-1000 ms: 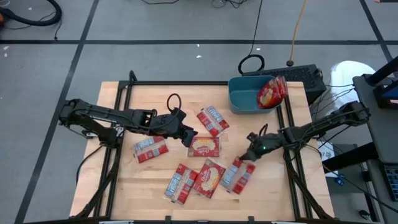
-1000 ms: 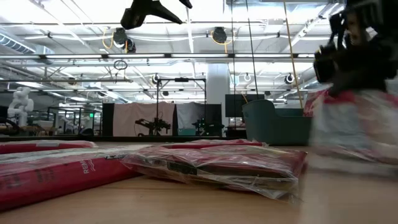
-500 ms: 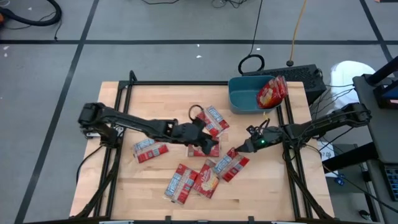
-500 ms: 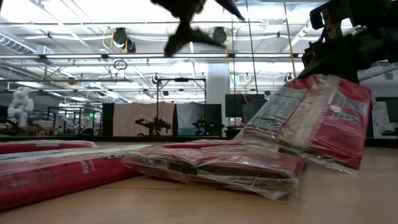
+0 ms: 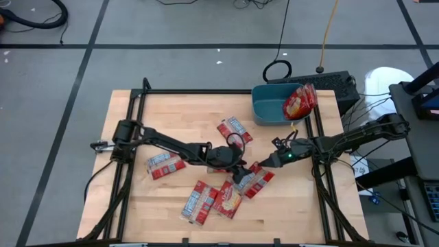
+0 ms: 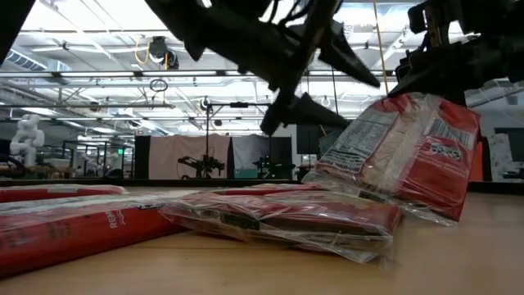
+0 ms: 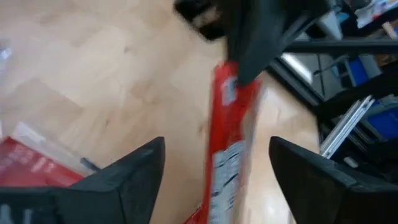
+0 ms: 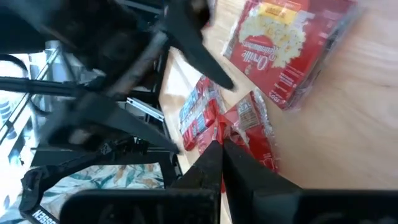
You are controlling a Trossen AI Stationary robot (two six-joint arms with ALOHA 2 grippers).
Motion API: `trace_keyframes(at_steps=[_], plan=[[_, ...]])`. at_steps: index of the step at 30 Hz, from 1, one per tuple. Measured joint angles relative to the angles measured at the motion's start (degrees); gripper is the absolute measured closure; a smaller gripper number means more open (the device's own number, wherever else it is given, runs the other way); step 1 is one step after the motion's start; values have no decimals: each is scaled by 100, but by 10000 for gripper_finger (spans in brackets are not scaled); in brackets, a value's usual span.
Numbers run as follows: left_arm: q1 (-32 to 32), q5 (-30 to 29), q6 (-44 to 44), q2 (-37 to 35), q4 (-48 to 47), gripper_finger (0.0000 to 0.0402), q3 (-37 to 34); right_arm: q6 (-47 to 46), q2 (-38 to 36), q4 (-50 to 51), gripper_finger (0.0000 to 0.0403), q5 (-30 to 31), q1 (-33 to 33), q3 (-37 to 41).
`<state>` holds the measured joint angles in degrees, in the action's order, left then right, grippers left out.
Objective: Sort popcorn bags into baskets
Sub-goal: Put the popcorn bag into the blue bin
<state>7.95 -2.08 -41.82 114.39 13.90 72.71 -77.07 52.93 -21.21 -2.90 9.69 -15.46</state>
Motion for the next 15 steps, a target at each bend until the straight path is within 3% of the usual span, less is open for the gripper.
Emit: trace_keyframes(at_steps=[8,15], plan=[[0,654,18,417,750,198,2,226,-2,-161,403,20,-2,0],[-25,670,322,384,735,348,0,396,-3,-733,403,26,-36,0]])
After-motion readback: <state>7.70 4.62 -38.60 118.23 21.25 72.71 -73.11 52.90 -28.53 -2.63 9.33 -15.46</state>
